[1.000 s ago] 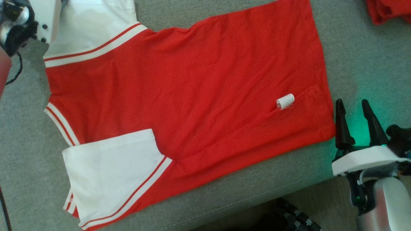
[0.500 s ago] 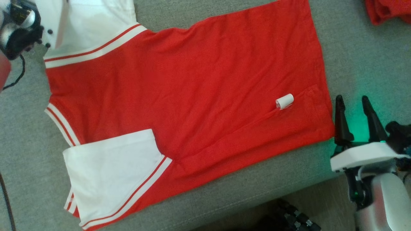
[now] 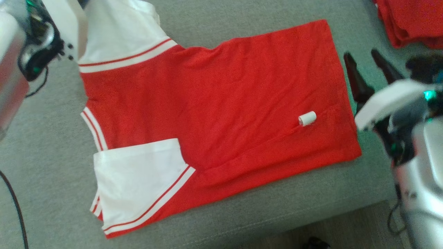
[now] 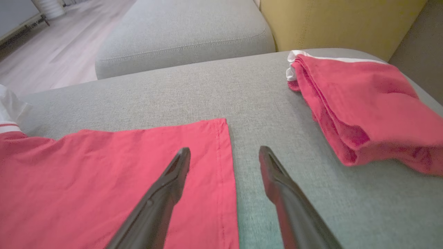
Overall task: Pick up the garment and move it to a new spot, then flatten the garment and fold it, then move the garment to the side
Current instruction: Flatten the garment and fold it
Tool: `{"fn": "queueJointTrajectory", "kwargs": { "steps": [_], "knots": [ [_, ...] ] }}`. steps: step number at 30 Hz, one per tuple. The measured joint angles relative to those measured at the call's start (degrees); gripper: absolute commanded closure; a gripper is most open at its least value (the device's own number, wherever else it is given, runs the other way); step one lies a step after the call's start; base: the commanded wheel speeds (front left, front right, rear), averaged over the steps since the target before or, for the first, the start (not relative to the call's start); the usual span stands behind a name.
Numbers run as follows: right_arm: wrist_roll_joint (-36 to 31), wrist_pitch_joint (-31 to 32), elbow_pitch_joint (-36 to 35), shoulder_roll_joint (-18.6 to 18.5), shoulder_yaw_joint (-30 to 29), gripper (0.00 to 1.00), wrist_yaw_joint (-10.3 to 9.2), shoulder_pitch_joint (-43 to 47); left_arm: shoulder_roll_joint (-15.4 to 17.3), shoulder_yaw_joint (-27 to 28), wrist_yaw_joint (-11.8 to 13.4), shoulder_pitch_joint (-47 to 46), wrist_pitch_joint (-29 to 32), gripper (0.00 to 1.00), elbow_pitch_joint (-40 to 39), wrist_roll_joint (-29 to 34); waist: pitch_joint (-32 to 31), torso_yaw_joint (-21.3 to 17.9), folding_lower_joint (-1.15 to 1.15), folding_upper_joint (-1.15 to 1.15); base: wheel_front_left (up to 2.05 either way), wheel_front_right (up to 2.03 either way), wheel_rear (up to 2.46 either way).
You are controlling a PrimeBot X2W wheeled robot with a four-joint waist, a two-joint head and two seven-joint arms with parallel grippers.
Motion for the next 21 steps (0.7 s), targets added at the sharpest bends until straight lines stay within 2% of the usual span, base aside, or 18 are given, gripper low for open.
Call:
{"fn": "queueJointTrajectory", "kwargs": {
  "steps": [5, 9, 13, 21],
  "knots": [
    [1.72, 7.45, 8.89, -2.59, 2.82, 0.00, 0.00, -9.61, 0.13, -3.23, 0.00, 0.45, -1.47, 1.00, -2.35, -0.91, -1.42, 2.44, 0.00, 0.00, 0.00, 0.00, 0.00],
    [1.02, 10.24, 16.80, -3.90, 4.36, 0.00, 0.00, -14.69, 0.40, -5.36, 0.00, -0.18, -1.97, 1.00, -4.95, -0.91, -1.23, 4.21, 0.00, 0.00, 0.00, 0.00, 0.00],
    [-3.74, 9.36, 24.09, -4.83, 4.87, 0.00, 0.00, -19.12, 0.55, -6.92, 0.00, -1.55, -2.03, 1.00, -7.43, -0.91, -0.19, 5.46, 0.00, 0.00, 0.00, 0.00, 0.00],
    [-5.66, 6.81, 35.99, -4.21, 4.63, 0.00, 0.00, -26.39, 0.86, -8.82, 0.00, -2.97, -2.46, 1.00, -10.72, -0.82, 1.72, 7.79, 0.00, 0.00, 0.00, 0.00, 0.00]
  ]
}}
